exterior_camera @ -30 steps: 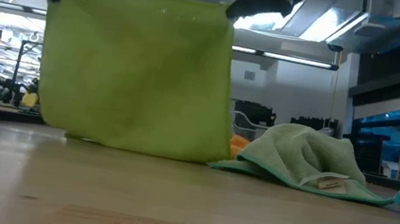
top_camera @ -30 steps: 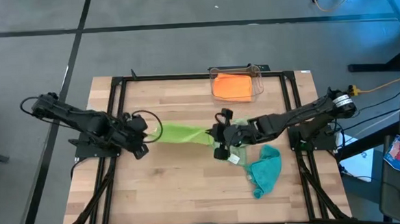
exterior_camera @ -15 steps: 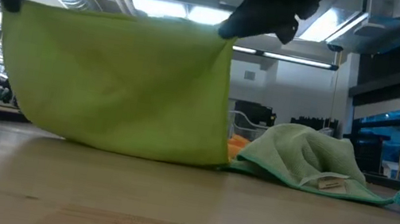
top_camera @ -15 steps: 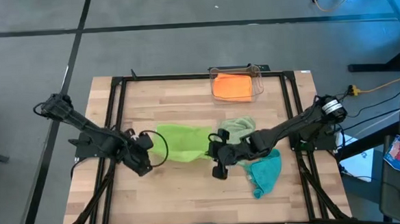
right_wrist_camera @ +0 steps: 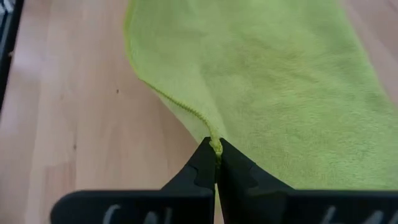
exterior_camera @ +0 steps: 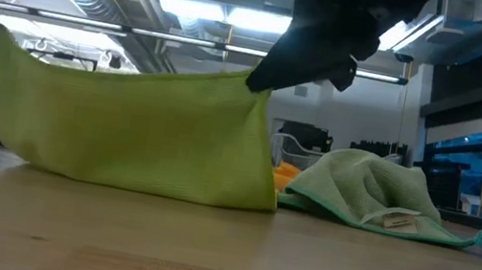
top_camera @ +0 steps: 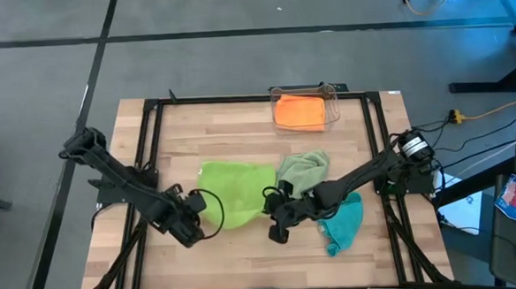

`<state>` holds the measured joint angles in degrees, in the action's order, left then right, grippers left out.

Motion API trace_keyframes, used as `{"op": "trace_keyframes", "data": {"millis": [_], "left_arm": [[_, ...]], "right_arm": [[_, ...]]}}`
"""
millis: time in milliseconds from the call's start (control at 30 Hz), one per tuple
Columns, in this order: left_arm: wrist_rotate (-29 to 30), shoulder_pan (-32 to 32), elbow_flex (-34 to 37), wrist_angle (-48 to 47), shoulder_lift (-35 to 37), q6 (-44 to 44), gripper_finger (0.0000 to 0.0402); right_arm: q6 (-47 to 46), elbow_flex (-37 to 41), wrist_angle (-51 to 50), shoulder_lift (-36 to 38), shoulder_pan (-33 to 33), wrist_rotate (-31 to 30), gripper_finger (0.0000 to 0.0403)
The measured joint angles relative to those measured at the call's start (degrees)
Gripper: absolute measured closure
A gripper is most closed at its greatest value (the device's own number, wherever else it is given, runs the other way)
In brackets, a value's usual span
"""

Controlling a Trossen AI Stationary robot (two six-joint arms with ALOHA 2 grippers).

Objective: Fold microfiber towels
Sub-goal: Fold the light green microfiber towel

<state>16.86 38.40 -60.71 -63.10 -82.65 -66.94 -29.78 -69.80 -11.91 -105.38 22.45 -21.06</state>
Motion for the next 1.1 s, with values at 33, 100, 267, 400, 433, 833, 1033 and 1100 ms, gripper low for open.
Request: {"op": "trace_keyframes", "data": {"millis": [33,100,267,400,433,833,1033,1100], "left_arm": [[-0.1,-0.3,0.0,-0.6,-0.2,0.5,0.0401],[-0.1,-1.2,0.0,-1.2,-0.2,1.4,0.0401],[0.2,-5.2,0.0,-4.0,0.2,5.7,0.0402],[0.9,-9.8,0.0,-6.4,0.2,10.2,0.0401],[1.6,-11.0,0.0,-6.9,0.2,11.3,0.0401],[7.7,-24.8,0.0,-8.5,0.2,24.4,0.0401],[9.5,-30.1,0.0,-6.6,0.2,28.2,0.0401],[9.5,-31.4,0.0,-5.1,0.2,29.7,0.0401]], "right_arm": [[0.0,0.0,0.1,0.0,-0.2,-0.2,0.0400],[0.1,0.0,0.1,0.0,-0.8,-0.3,0.0400],[0.2,0.0,-0.2,0.0,-3.3,-0.5,0.0400],[0.2,0.0,-0.7,0.0,-5.3,-0.5,0.0400],[0.3,0.0,-0.8,0.0,-5.8,-0.5,0.0400],[-6.1,0.0,-11.5,0.1,-10.1,-5.3,0.0400],[-6.1,0.0,-13.4,0.1,-12.1,-5.5,0.0400],[-6.1,0.0,-14.1,0.1,-12.6,-5.4,0.0400]]}}
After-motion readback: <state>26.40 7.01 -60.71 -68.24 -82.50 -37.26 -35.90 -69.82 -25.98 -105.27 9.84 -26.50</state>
